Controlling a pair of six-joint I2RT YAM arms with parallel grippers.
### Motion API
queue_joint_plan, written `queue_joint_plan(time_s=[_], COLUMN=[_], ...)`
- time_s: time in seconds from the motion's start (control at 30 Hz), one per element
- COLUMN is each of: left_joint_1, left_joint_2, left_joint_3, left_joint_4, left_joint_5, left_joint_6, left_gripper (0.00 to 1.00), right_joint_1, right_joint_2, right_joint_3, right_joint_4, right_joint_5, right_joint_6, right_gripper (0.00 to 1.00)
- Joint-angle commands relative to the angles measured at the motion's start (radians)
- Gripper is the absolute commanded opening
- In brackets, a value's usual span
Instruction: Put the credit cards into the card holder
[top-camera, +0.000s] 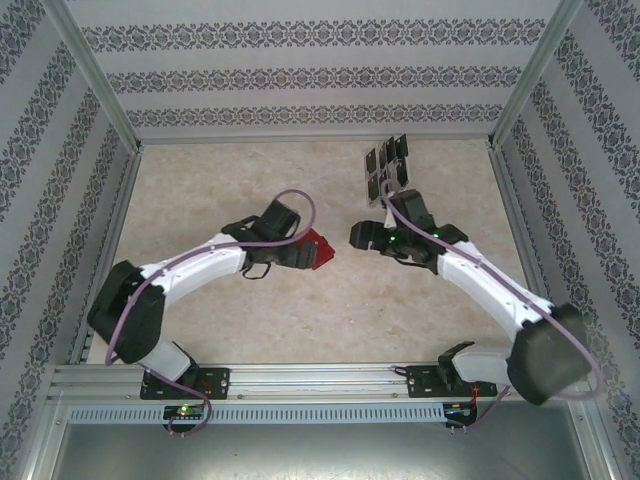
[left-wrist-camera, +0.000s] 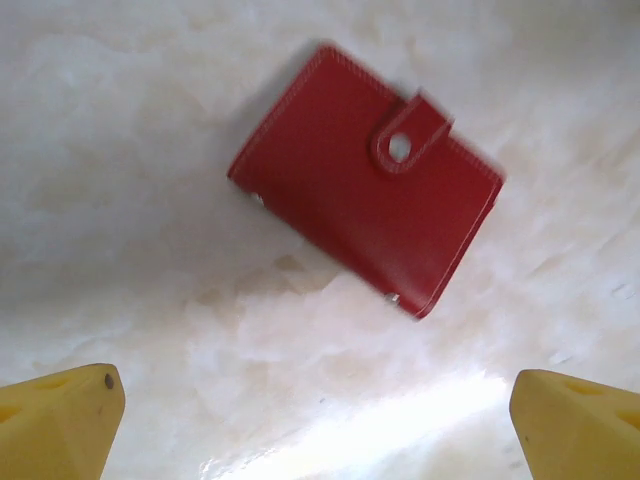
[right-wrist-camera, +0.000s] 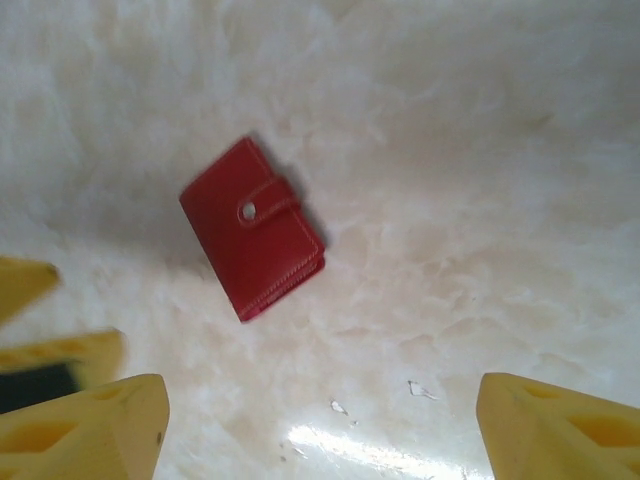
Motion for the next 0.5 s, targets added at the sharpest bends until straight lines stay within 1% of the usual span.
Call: queue_joint_plan(time_s=[0.0, 0.1, 0.23, 0.37, 0.47], left_joint_1=[0.109, 0.197, 0.286, 0.363, 0.404], left_joint_2=[-0.029, -0.039, -0.054, -0.059, -0.061], left_joint_3=[-0.051, -0.058, -0.049, -0.056, -0.067], left_joint_4=[0.133, 0.183, 0.202, 0.218, 0.237], left_joint_5=[0.133, 0.212, 0.242, 0.277, 0.308], left_joint_6=[-0.181, -0.246, -0.282, -0.313, -0.331], left_gripper=[1.0, 1.0, 1.0, 1.0, 1.0], right_joint_1=[0.049, 0.075, 0.12, 0.183, 0.216], right_joint_2=[0.131, 0.273, 0.461, 0.615, 0.697], right_joint_3=[0.108, 0.23, 0.43, 0.603, 0.689], right_joint_4=[-0.041, -0.087, -0.213, -0.316, -0.366], right_joint_5=[0.004, 0.001, 0.056, 0.155, 0.229], right_joint_6=[-0.083, -0.149, -0.233, -0.287, -0.309], right_gripper=[0.76, 0.67, 0.55, 0.52, 0.5])
